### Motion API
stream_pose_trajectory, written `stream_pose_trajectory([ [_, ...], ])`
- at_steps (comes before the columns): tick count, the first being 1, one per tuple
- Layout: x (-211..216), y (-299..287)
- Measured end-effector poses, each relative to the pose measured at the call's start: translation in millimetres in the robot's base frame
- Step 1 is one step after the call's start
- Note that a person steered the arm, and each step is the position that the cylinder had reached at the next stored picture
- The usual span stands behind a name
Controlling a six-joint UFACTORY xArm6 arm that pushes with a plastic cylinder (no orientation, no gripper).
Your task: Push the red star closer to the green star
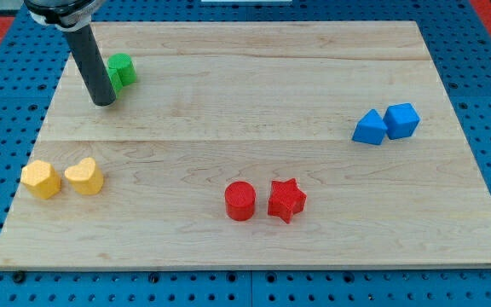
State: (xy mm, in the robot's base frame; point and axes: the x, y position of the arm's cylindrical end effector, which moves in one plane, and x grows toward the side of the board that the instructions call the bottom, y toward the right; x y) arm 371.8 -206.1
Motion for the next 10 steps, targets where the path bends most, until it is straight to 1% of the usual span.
stream_pose_trajectory([
  [1, 0.0, 1.6],
  [2, 13.5, 39.9],
  [3, 42.7, 40.9],
  [4, 44.2, 36.2],
  [5, 44.3, 101.1],
  [6, 54.4, 224.3],
  [7, 98.2, 331.1],
  [8, 160.6, 361.5],
  [9, 195.2, 332.9],
  [10, 193.7, 261.4],
])
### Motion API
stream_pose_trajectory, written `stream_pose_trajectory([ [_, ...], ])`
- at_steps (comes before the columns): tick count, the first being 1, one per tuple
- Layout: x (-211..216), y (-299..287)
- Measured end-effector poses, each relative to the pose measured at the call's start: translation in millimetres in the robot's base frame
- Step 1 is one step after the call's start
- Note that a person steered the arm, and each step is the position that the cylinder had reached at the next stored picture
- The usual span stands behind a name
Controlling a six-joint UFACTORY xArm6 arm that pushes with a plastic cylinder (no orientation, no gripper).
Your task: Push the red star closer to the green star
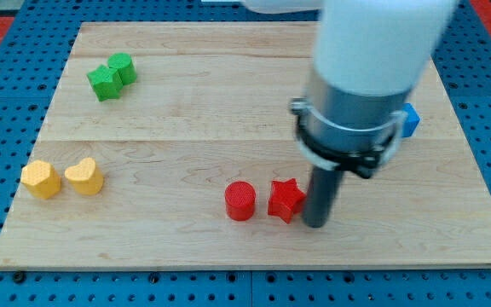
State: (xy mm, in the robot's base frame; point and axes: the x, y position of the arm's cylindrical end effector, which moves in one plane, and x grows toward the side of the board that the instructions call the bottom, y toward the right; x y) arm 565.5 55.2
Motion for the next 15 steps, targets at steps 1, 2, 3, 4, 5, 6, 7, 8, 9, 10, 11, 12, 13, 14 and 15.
stream_pose_trajectory([
  [1, -2.8, -43.1],
  [2, -12.9, -79.7],
  [3, -9.6, -51.6],
  [4, 12.4, -12.2],
  [5, 1.3, 2.9],
  [6, -41.1, -55.7],
  [7, -91.8, -83.1],
  [8, -79.3, -34.4],
  [9, -60.1, 17.6],
  [10, -109.1, 7.9],
  [11, -156.6, -40.0],
  [12, -152.3, -6.1],
  [13, -126.1, 20.8],
  [14, -86.3, -16.5],
  [15, -112.6, -69.2],
])
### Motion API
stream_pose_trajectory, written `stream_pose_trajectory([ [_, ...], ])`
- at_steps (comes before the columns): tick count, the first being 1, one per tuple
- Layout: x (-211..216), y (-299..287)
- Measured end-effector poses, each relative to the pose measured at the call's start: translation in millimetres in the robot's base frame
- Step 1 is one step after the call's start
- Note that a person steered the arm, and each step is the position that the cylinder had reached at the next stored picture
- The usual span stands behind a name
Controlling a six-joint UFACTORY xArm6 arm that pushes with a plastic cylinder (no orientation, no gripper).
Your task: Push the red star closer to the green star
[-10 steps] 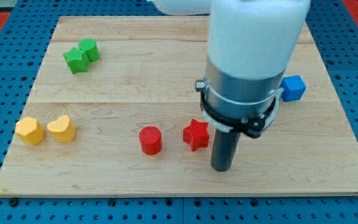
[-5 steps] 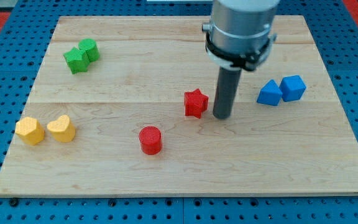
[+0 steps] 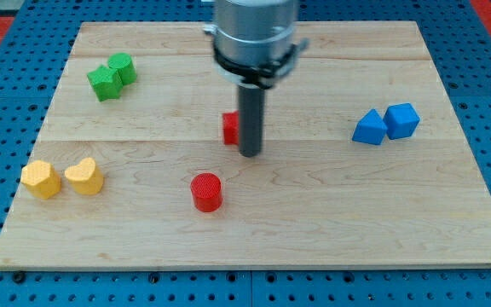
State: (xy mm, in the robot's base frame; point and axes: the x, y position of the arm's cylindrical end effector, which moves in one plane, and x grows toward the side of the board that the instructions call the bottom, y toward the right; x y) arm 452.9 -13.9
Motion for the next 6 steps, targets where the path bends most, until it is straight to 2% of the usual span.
stream_pose_trajectory([
  [1, -8.8, -6.2],
  [2, -8.9, 21.8],
  [4, -31.9, -50.1],
  [6, -29.2, -54.2],
])
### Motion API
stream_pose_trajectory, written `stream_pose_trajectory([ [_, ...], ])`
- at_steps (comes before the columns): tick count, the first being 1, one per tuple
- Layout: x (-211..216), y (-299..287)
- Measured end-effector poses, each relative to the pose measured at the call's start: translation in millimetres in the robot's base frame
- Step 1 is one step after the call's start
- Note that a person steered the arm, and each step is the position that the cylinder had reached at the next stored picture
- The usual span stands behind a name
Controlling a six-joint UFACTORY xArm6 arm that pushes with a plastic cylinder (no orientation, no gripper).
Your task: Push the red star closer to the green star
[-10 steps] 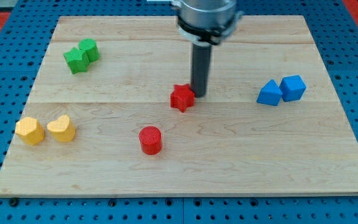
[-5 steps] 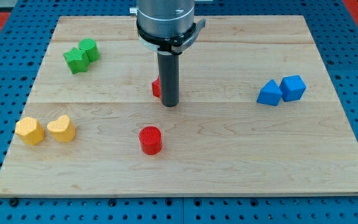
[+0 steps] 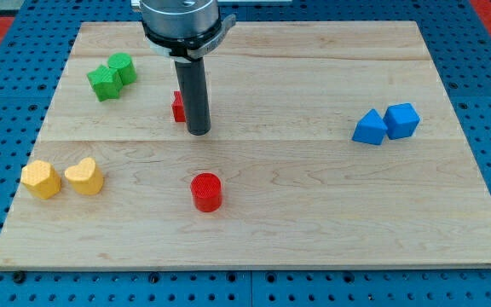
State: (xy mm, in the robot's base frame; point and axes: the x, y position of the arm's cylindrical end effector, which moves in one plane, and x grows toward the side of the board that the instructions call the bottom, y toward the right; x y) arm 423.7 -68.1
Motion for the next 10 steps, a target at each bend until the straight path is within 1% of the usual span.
stream_pose_trajectory([
  [1, -24.3, 7.9],
  [2, -37.5, -2.5],
  [4, -38.9, -18.0],
  [5, -50.0, -42.2],
  [10, -51.3, -73.0],
])
